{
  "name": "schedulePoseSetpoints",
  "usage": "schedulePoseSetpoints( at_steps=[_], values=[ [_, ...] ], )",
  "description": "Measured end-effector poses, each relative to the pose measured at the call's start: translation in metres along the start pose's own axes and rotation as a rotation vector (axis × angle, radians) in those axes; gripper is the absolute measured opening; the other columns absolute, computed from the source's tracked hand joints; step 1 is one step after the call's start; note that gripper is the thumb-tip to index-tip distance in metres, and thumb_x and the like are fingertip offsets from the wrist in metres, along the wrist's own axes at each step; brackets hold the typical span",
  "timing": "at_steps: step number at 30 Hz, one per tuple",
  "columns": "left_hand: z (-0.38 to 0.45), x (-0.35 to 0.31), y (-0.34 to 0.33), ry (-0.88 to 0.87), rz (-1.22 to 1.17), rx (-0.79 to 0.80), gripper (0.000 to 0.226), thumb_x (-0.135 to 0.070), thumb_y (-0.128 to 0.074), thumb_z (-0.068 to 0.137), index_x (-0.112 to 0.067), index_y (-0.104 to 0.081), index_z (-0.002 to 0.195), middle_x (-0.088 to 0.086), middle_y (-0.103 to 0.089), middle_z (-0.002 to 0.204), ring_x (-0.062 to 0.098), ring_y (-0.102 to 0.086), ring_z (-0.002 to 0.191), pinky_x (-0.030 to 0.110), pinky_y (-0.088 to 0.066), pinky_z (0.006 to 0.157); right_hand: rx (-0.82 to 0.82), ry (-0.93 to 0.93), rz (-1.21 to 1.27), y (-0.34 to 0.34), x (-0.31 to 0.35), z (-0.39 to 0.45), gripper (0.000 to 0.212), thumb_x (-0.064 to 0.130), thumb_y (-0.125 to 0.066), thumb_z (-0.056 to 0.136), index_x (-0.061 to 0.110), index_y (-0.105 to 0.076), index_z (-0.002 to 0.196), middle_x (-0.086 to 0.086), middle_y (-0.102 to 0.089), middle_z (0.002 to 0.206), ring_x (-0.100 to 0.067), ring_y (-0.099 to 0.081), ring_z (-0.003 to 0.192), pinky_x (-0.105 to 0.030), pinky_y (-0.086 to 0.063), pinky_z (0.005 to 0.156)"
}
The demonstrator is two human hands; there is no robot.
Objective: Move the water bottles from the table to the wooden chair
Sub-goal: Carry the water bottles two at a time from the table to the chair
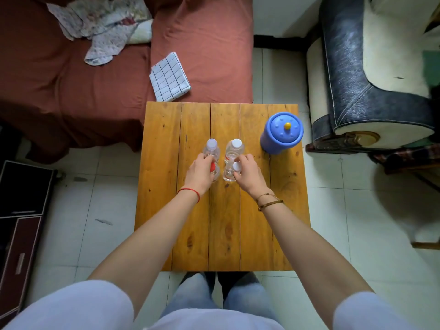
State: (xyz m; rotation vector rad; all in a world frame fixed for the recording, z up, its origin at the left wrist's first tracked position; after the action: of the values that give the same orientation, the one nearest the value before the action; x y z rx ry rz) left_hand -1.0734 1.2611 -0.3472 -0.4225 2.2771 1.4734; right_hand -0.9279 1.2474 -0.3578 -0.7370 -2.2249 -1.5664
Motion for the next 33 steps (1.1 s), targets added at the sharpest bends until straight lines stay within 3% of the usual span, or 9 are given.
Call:
schedulePoseSetpoints(
  at_steps=[9,16,23,28,33],
  values=[
    [-0.016,0.008,-0.008,0.088,-0.143,-0.008,0.028,-0.005,-0.064,0.08,-0.013,-0.058,0.107,0.012,-0.051,0.11,0.032,-0.056,0.1,0.04,-0.048,0.084,-0.066,-0.064,0.083,0.005,-0.004,-0.009,0.022,0.005,-0.065,0.079,0.011,-0.055,0.098,-0.008,-0.052,0.103,-0.02,-0.054,0.085,-0.034,-0.052,0.075],
    [-0.07,0.017,0.004,0.134,-0.244,-0.077,0.024,-0.013,-0.068,0.078,-0.017,-0.062,0.101,0.007,-0.054,0.103,0.025,-0.057,0.093,0.029,-0.044,0.076,-0.075,0.004,0.092,0.027,0.011,-0.045,0.019,0.007,-0.064,0.078,0.012,-0.057,0.095,-0.007,-0.05,0.094,-0.024,-0.053,0.081,-0.033,-0.042,0.066],
    [-0.147,0.021,0.022,0.166,-0.297,-0.162,0.031,-0.015,-0.075,0.076,-0.02,-0.062,0.103,0.003,-0.056,0.107,0.02,-0.059,0.096,0.033,-0.056,0.081,-0.063,0.061,0.106,0.035,0.024,-0.104,0.024,0.01,-0.069,0.075,0.015,-0.061,0.097,-0.002,-0.053,0.095,-0.02,-0.054,0.084,-0.027,-0.046,0.066],
    [-0.203,0.025,0.034,0.201,-0.337,-0.25,0.036,-0.018,-0.077,0.076,-0.022,-0.06,0.107,0.001,-0.057,0.111,0.018,-0.059,0.099,0.031,-0.057,0.08,-0.046,0.152,0.118,0.036,0.04,-0.149,0.026,0.013,-0.069,0.075,0.014,-0.063,0.101,-0.001,-0.053,0.094,-0.016,-0.053,0.084,-0.013,-0.035,0.059],
    [-0.259,0.03,0.043,0.241,-0.38,-0.333,0.036,-0.019,-0.076,0.077,-0.023,-0.062,0.109,0.001,-0.058,0.114,0.019,-0.059,0.102,0.033,-0.057,0.082,-0.016,0.241,0.118,0.032,0.056,-0.188,0.028,0.016,-0.069,0.075,0.015,-0.065,0.103,0.001,-0.054,0.095,-0.013,-0.052,0.084,-0.012,-0.036,0.061]
  ],
)
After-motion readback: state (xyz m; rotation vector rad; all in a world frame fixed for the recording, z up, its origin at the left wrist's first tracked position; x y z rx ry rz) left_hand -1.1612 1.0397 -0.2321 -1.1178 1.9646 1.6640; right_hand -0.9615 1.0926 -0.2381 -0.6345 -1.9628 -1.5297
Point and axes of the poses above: each hand's wrist, its own z-axis towards the middle knuckle, its own y-axis out of the back of the hand, x = y × z, the point moved 9 cm from there along z, towards the middle knuckle
